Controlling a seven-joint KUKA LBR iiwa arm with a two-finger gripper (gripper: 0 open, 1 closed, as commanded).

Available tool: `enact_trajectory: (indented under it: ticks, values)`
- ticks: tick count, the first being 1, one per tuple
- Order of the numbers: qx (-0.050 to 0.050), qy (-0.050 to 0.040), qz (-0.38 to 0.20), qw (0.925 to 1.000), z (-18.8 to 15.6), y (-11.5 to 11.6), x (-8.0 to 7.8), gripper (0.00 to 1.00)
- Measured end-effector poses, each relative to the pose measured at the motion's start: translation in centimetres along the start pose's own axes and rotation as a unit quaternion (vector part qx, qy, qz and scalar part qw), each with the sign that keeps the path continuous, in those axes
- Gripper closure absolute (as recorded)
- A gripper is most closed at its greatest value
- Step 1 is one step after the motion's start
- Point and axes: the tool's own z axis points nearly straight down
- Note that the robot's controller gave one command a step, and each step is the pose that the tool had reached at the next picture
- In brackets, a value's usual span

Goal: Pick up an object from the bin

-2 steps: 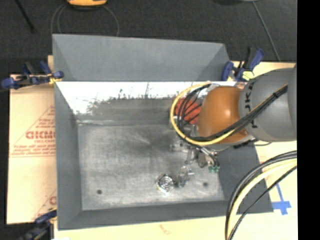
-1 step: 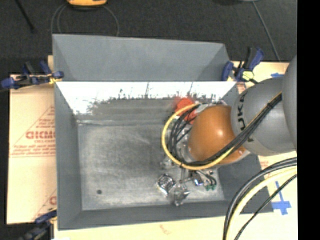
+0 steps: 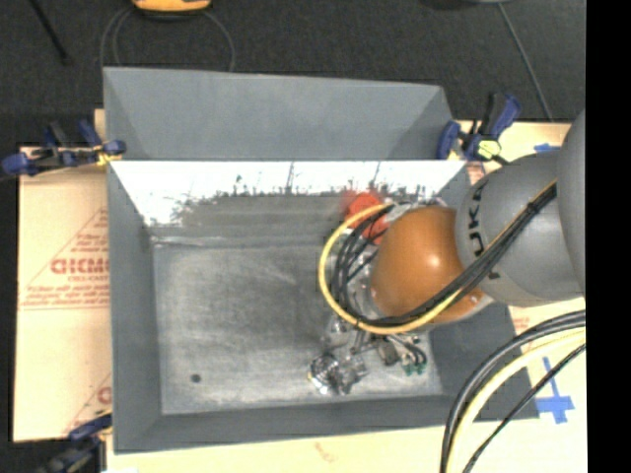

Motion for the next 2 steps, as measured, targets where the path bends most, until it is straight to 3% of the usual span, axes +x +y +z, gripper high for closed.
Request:
enact_trajectory:
  ticks: [1,2]
  values:
    - [-0.001,0.0049,0.003,1.0,-7.8,-0.2,-0.3,1.0]
    - [-0.001,0.0061,0.006,1.0,-11.5,-0.4,-0.5,1.0]
